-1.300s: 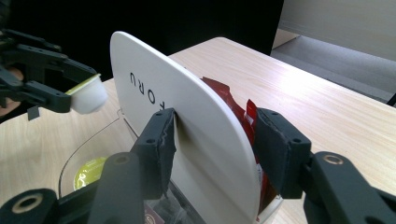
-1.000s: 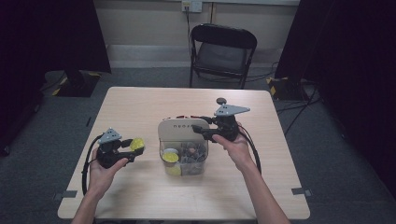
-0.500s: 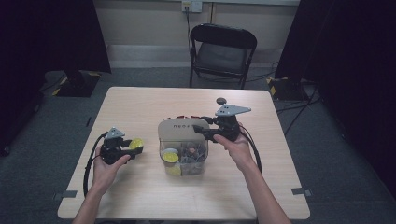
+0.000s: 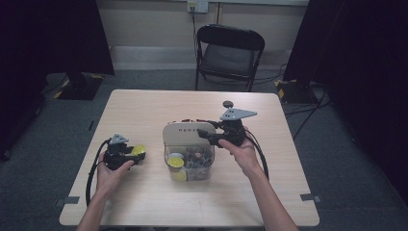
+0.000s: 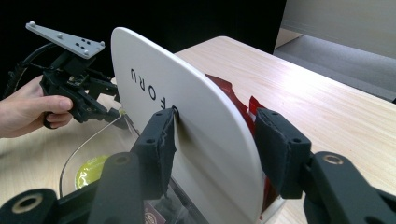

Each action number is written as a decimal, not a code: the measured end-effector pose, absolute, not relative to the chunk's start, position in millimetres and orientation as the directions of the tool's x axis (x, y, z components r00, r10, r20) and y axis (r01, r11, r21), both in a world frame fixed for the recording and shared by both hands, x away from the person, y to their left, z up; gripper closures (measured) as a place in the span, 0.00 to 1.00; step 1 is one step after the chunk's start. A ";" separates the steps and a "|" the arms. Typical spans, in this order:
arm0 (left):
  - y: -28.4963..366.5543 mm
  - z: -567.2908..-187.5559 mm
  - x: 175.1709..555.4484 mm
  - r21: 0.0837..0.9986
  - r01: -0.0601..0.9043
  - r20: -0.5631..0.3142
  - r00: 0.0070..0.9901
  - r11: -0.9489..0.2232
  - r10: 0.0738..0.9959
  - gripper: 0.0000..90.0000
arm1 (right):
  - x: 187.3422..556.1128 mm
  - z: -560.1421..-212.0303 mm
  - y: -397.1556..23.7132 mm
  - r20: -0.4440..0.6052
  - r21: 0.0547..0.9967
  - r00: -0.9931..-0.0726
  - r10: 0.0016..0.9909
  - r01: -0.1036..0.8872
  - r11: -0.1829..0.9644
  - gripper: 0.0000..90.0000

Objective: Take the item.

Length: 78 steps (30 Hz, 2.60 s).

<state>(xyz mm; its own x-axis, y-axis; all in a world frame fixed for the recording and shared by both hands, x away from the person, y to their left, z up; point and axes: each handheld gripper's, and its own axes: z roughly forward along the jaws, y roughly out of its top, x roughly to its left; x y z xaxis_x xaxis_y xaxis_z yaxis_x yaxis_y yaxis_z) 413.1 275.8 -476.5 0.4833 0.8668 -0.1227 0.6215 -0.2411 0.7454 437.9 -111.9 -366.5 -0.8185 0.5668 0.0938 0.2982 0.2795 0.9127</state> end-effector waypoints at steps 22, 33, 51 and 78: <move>278.7 -485.4 427.0 0.764 0.624 -0.172 0.444 -0.166 0.880 0.42 | 438.3 -367.6 -109.5 0.095 0.912 -0.822 0.562 0.298 0.282 0.55; 282.8 -483.8 426.1 0.760 0.635 -0.193 0.424 -0.138 0.885 0.26 | 438.4 -368.3 -109.0 0.095 0.911 -0.821 0.563 0.300 0.284 0.54; 288.8 -472.1 415.2 0.773 0.617 -0.182 0.439 -0.148 0.880 0.18 | 438.8 -367.8 -109.1 0.094 0.910 -0.822 0.561 0.299 0.286 0.53; 310.1 -473.3 374.8 0.721 0.657 -0.105 0.418 -0.221 0.902 0.18 | 437.0 -366.3 -116.1 0.112 0.913 -0.819 0.563 0.309 0.267 0.54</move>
